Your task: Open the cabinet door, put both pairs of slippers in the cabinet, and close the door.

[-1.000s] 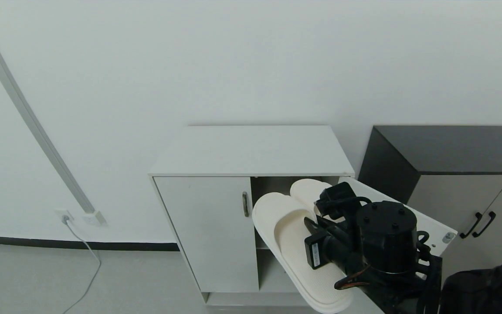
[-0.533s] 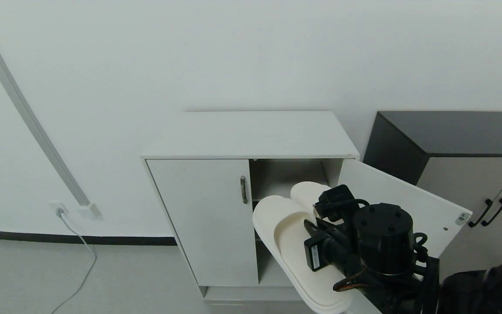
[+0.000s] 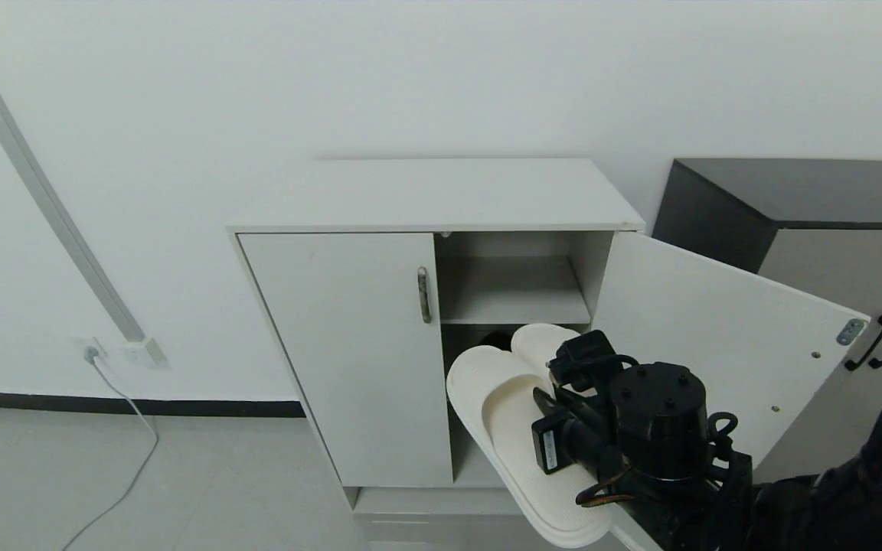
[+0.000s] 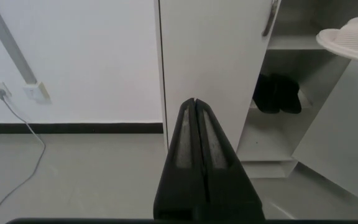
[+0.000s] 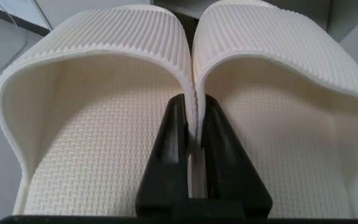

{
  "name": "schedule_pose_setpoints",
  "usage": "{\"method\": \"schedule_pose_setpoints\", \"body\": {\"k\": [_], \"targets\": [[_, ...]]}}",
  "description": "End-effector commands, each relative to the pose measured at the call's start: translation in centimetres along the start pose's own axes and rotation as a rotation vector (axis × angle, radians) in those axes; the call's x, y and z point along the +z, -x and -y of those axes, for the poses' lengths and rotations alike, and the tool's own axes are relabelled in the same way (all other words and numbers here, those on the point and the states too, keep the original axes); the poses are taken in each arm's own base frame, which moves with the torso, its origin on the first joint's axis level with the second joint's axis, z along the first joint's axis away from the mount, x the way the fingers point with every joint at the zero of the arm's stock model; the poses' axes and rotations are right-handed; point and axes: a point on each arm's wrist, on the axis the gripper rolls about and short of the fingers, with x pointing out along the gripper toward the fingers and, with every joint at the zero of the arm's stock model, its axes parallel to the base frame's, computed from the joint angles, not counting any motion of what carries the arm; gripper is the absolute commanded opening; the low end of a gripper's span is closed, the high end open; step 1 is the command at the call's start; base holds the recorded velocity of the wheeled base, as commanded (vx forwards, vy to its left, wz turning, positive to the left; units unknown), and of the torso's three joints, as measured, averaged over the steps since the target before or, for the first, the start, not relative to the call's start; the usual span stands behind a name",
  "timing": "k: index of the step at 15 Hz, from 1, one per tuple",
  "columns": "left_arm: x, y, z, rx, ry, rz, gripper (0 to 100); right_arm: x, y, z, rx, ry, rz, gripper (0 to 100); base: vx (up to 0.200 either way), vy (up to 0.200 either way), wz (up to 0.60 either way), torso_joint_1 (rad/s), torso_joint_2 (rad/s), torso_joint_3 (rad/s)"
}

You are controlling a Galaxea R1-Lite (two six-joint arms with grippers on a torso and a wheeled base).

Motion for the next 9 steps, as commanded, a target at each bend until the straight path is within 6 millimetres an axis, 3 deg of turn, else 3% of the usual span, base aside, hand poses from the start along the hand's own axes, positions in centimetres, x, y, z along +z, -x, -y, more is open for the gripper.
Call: {"method": "schedule_pose_setpoints", "body": {"k": [1, 9], "targets": [[-0.01, -0.01, 0.0, 0.0, -0.001, -0.002, 0, -0.52, -0.4, 0.06, -0.007, 0.007, -0.016, 0, 0.0, 0.0, 0.0, -0.168, 0.5, 0.315], [-0.01, -0.01, 0.0, 0.002, 0.001, -0.002, 0, -0.25, -0.25, 0.13, -0.011, 0.006, -0.007, 0, 0.0, 0.0, 0.0, -0.142, 0.47, 0.33]]}}
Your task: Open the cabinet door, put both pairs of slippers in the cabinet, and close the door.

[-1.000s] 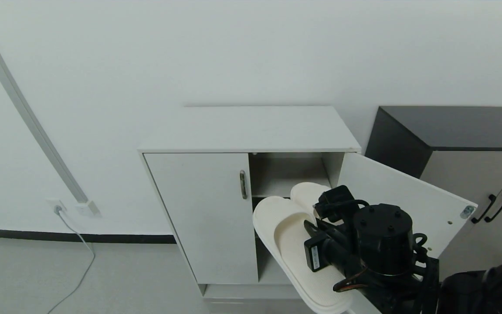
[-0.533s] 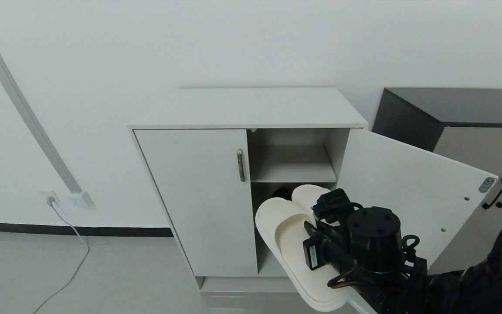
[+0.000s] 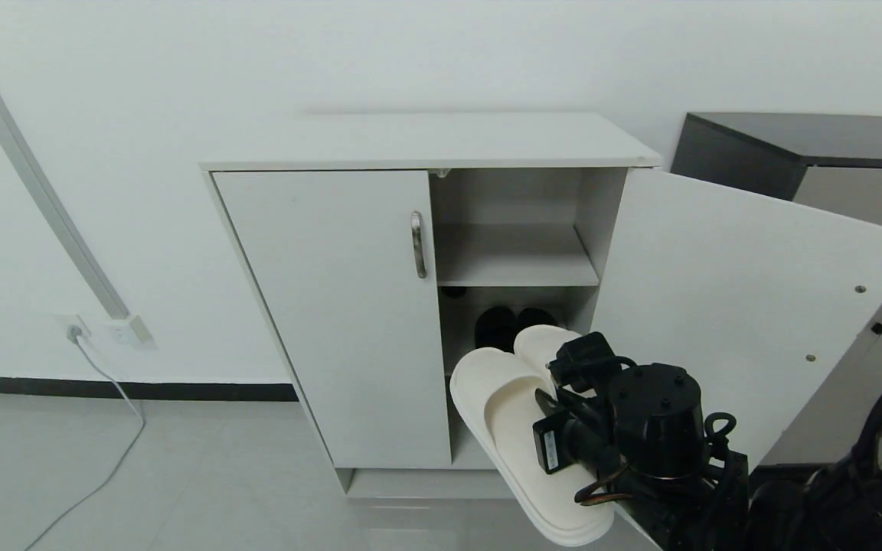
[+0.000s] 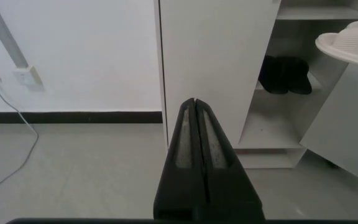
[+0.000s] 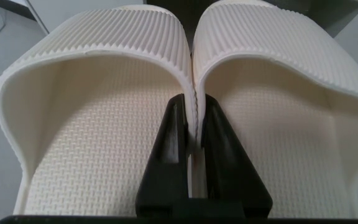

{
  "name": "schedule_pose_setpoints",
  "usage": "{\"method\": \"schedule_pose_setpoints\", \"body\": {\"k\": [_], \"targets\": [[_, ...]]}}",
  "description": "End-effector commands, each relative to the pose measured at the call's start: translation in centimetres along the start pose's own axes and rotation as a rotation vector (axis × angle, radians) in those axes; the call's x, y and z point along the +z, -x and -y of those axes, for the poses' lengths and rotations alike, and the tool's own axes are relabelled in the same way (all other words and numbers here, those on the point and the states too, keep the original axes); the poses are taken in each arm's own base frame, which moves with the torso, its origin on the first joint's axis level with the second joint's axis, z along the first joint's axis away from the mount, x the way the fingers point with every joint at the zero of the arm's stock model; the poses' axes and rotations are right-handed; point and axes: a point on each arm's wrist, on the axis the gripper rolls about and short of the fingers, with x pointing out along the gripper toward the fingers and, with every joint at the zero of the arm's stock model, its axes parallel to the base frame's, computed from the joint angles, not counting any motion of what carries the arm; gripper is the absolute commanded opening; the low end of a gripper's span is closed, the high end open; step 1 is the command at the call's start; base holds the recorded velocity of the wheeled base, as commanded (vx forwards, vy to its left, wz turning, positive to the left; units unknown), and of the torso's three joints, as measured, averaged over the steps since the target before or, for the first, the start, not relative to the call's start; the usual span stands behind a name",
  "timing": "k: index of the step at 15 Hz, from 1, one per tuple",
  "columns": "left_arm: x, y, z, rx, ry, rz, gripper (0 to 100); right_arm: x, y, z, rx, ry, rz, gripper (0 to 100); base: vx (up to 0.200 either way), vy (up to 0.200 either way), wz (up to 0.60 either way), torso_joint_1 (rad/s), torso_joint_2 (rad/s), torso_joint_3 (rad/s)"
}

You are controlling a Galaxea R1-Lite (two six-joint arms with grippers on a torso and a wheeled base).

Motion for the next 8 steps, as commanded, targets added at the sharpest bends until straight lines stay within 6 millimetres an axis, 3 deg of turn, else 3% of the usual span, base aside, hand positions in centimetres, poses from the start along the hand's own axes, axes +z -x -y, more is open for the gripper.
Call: {"method": "schedule_pose_setpoints", "body": {"k": [1, 8], "targets": [[0.0, -0.01, 0.0, 0.001, 0.0, -0.001, 0, 0.03, 0.05, 0.01, 0.0, 0.0, 0.001, 0, 0.0, 0.0, 0.0, -0.1, 0.45, 0.339], [0.0, -0.01, 0.0, 0.001, 0.0, -0.001, 0, -0.01, 0.03, 0.0, 0.0, -0.001, 0.0, 0, 0.0, 0.0, 0.0, -0.053, 0.43, 0.369]]}}
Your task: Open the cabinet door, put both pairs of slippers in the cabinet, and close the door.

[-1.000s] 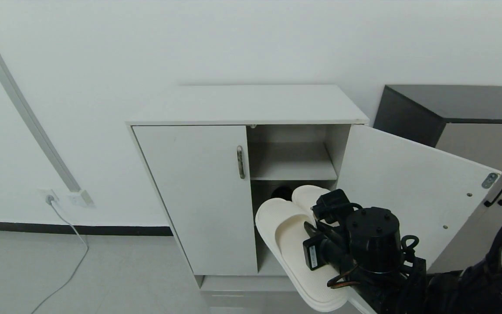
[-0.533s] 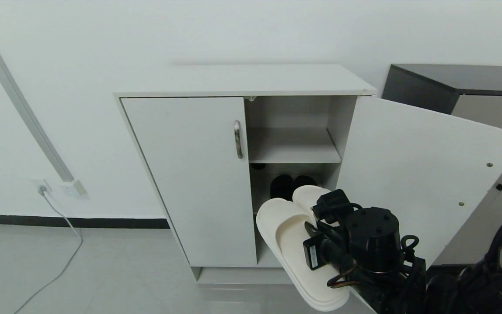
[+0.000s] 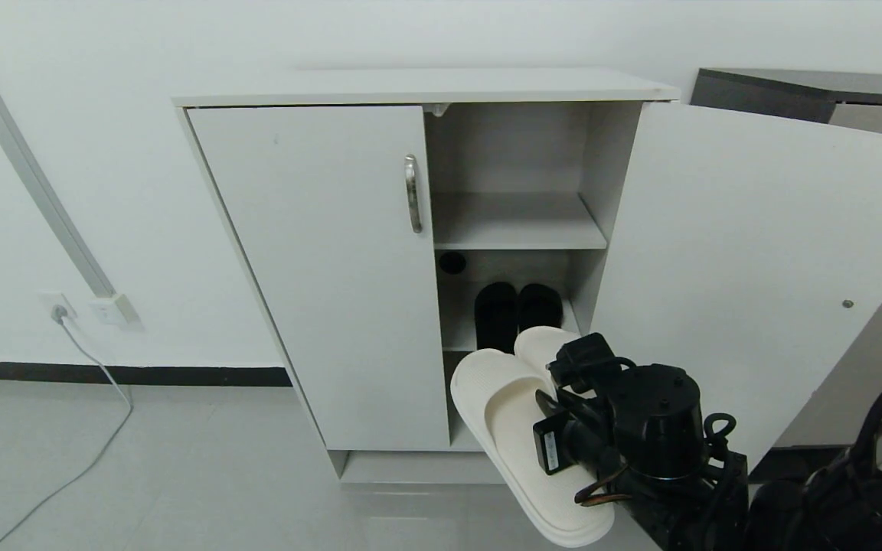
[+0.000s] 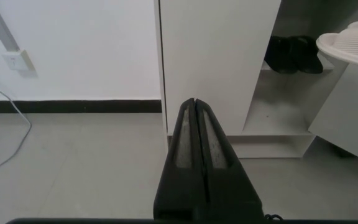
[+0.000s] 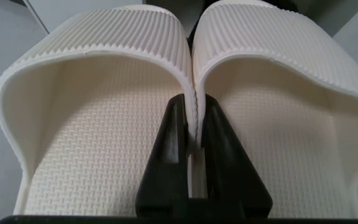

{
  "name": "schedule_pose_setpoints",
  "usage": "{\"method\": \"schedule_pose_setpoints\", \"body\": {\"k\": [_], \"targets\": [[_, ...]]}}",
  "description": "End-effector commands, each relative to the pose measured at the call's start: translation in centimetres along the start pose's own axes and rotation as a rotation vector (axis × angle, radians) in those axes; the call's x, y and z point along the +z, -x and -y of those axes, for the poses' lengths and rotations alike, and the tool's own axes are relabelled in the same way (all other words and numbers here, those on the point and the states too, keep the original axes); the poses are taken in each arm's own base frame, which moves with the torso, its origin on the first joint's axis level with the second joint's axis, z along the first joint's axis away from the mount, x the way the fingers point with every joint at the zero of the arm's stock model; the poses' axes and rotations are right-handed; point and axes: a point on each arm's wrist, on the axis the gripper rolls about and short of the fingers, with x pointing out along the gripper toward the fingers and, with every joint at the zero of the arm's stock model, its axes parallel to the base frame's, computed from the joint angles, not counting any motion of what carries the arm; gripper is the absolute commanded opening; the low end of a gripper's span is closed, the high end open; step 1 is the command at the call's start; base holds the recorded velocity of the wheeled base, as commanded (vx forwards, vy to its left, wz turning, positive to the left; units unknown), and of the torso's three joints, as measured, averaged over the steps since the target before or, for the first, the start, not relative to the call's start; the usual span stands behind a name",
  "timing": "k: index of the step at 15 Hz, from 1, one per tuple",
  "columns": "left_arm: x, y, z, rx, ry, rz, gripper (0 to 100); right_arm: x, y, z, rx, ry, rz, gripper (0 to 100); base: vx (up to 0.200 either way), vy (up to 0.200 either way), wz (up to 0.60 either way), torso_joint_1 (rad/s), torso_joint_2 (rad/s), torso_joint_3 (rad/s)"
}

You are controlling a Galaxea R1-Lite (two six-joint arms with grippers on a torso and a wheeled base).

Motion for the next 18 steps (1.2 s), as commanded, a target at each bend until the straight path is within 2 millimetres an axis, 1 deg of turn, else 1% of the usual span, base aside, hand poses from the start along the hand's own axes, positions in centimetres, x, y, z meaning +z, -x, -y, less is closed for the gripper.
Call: {"method": "schedule_pose_setpoints", "body": {"k": [1, 6, 7, 9, 10, 12, 14, 15, 17, 18], "targets": [[0.0, 0.0, 0.0, -0.001, 0.0, -0.002, 0, 0.0, 0.0, 0.0, 0.001, -0.002, 0.002, 0, 0.0, 0.0, 0.0, -0.017, 0.18, 0.183], [0.0, 0.0, 0.0, 0.0, -0.001, -0.002, 0, 0.3, -0.2, -0.1, -0.002, -0.004, 0.012, 0, 0.0, 0.0, 0.0, 0.0, 0.03, 0.028], [0.0, 0.0, 0.0, -0.001, -0.001, -0.002, 0, 1.7, -0.9, -0.6, -0.024, -0.021, 0.046, 0, 0.0, 0.0, 0.0, 0.0, 0.0, 0.0], [0.0, 0.0, 0.0, -0.003, -0.005, -0.002, 0, 3.7, -1.8, -1.4, -0.11, -0.062, 0.011, 0, 0.0, 0.0, 0.0, 0.0, 0.0, 0.0], [0.0, 0.0, 0.0, -0.003, -0.005, -0.002, 0, 5.1, -1.9, -1.8, -0.145, -0.103, -0.004, 0, 0.0, 0.0, 0.0, 0.0, 0.0, 0.0], [0.0, 0.0, 0.0, -0.003, -0.005, -0.002, 0, 7.9, -2.1, -2.3, -0.279, -0.132, -0.034, 0, 0.0, 0.0, 0.0, 0.0, 0.0, 0.0], [0.0, 0.0, 0.0, -0.003, -0.006, -0.002, 0, 10.5, -2.1, -2.5, -0.299, -0.16, -0.026, 0, 0.0, 0.0, 0.0, 0.0, 0.0, 0.0], [0.0, 0.0, 0.0, -0.003, -0.005, -0.002, 0, 12.1, -2.1, -2.5, -0.302, -0.172, -0.009, 0, 0.0, 0.0, 0.0, 0.0, 0.0, 0.0], [0.0, 0.0, 0.0, -0.003, -0.005, -0.002, 0, 13.9, -2.1, -2.5, -0.322, -0.182, 0.019, 0, 0.0, 0.0, 0.0, 0.0, 0.0, 0.0], [0.0, 0.0, 0.0, -0.003, -0.006, -0.002, 0, 14.3, -2.2, -2.6, -0.334, -0.182, 0.027, 0, 0.0, 0.0, 0.0, 0.0, 0.0, 0.0]]}}
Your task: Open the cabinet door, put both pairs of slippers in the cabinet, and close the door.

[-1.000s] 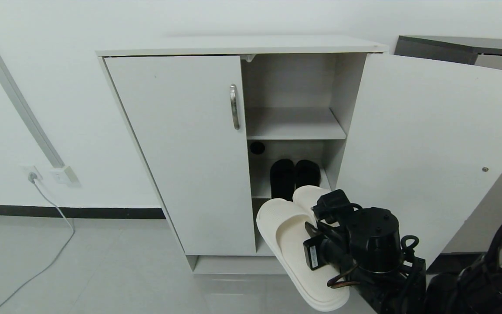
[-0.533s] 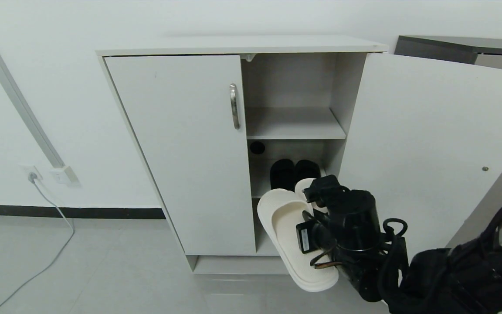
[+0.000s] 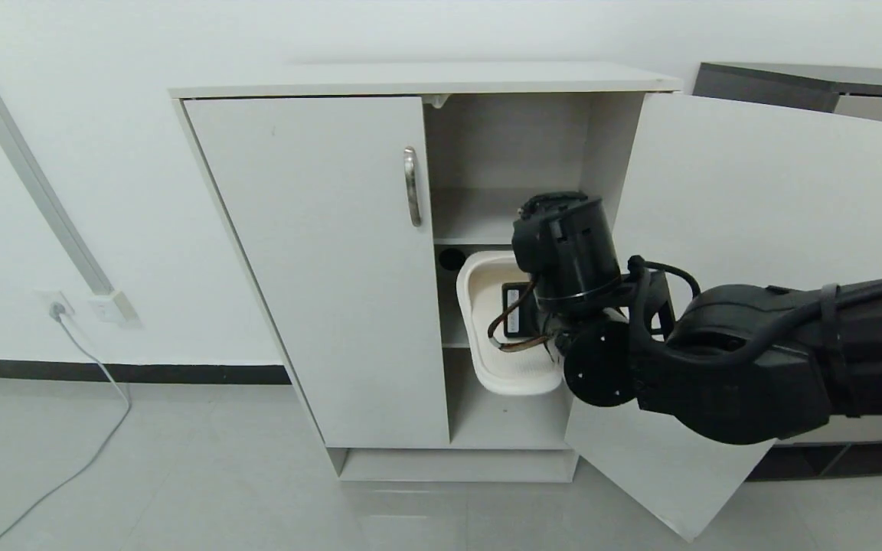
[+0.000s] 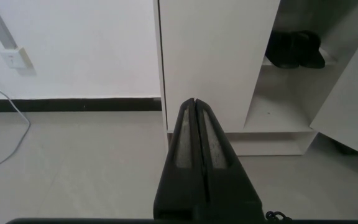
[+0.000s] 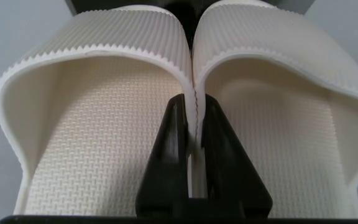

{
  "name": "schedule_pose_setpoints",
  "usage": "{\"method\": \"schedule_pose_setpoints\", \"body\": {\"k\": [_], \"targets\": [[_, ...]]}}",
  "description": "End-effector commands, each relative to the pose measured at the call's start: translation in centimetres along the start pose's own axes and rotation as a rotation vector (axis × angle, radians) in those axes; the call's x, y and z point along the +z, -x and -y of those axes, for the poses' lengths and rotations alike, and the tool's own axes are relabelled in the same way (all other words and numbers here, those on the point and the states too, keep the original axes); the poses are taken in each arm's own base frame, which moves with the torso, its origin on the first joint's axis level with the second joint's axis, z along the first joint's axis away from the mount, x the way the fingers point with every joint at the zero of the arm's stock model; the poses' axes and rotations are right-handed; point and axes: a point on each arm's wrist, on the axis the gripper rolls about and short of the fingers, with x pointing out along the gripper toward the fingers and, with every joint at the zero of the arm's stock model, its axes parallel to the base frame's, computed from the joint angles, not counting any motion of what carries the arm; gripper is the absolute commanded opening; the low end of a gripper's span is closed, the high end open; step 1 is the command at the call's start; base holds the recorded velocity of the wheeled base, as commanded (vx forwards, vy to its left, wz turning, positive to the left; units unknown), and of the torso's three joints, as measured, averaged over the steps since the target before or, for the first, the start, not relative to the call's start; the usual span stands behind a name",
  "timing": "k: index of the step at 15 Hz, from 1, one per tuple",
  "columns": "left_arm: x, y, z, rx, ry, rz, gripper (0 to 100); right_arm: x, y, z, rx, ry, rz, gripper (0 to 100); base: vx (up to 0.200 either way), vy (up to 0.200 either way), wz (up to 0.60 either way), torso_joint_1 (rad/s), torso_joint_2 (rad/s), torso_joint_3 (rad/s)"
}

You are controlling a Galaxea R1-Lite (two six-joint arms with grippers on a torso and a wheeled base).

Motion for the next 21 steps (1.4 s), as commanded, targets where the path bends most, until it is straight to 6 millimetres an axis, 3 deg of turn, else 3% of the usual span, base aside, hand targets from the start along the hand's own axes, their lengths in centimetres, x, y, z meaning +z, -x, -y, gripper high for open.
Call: {"method": "schedule_pose_setpoints", "body": {"k": [1, 7, 21], "targets": [[0.0, 0.0, 0.0, 0.001, 0.0, -0.001, 0, 1.4, 0.0, -0.3, 0.001, -0.027, 0.03, 0, 0.0, 0.0, 0.0, 0.0, 0.0, 0.0], [0.0, 0.0, 0.0, 0.001, 0.001, -0.001, 0, 1.3, -0.6, -0.6, -0.007, -0.005, 0.033, 0, 0.0, 0.0, 0.0, 0.0, 0.0, 0.0], [0.0, 0.0, 0.0, -0.001, 0.0, -0.001, 0, 1.2, -1.5, -0.4, -0.024, 0.006, 0.032, 0, 0.2, 0.0, 0.0, 0.0, 0.0, 0.002]]}}
